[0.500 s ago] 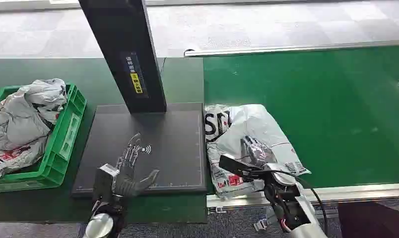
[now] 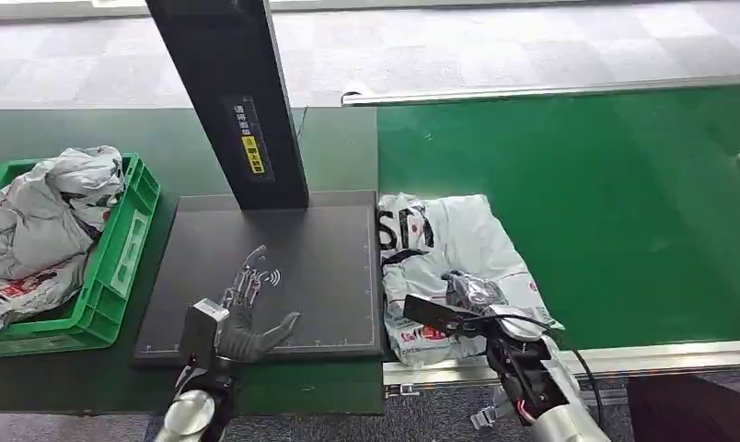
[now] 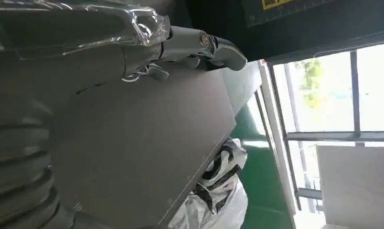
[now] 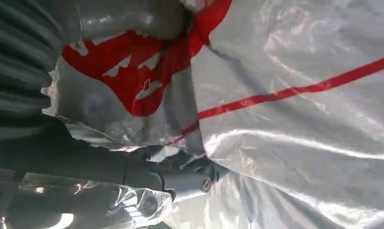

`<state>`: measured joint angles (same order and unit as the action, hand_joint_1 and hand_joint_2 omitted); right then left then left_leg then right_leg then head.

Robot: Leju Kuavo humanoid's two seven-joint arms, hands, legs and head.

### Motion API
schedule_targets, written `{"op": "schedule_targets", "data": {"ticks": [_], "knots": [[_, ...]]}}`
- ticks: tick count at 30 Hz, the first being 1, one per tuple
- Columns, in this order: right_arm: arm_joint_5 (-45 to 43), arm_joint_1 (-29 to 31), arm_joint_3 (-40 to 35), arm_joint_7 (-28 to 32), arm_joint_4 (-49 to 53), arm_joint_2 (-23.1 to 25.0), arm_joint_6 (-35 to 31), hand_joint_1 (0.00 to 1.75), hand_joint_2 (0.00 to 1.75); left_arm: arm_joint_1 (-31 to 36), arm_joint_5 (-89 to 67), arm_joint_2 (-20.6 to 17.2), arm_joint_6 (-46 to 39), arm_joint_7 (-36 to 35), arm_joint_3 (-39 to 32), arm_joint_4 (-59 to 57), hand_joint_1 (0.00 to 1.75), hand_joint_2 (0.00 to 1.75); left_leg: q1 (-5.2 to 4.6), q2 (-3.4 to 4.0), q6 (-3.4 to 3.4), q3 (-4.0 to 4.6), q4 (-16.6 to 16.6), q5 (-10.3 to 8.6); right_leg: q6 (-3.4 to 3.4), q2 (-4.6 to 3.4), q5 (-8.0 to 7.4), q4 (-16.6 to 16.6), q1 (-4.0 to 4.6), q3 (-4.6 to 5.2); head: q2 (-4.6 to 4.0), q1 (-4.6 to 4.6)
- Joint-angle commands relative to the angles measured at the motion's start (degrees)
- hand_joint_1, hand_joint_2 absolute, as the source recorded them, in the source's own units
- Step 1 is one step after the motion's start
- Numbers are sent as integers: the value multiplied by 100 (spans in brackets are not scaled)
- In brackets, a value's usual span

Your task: Moved the parcel from conveyor to table for the left to box.

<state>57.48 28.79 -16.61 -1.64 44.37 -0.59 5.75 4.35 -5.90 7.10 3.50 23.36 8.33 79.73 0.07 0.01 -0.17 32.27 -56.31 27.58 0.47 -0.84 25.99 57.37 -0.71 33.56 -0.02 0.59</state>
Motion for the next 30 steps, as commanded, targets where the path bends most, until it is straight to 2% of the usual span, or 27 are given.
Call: {"op": "schedule_targets", "data": {"ticks": [1,22,25,30], "knots": [[-2,297,-231,40,-752,12,44,175,175,114,10,-73,-104,-12,-134,-329,0,175,2,-9,-6,-21,14,-2,-6,16,2,-14,3,-24,0,0],[32,432,-312,180,-907,79,-48,175,175,54,14,-58,-120,-9,-217,-287,0,175,1,-3,-4,-12,7,0,-3,9,1,-7,1,-15,0,0],[13,404,-261,464,-627,103,-561,175,175,-57,4,-71,-166,37,-252,-178,0,175,1,-1,-6,-20,13,0,-6,9,0,-12,2,-23,0,0],[-508,-45,464,976,1021,203,-1723,175,175,-342,-122,-12,-656,456,-465,241,0,175,-1,10,-5,-8,4,5,-5,-2,3,-2,0,-7,0,-2]]}}
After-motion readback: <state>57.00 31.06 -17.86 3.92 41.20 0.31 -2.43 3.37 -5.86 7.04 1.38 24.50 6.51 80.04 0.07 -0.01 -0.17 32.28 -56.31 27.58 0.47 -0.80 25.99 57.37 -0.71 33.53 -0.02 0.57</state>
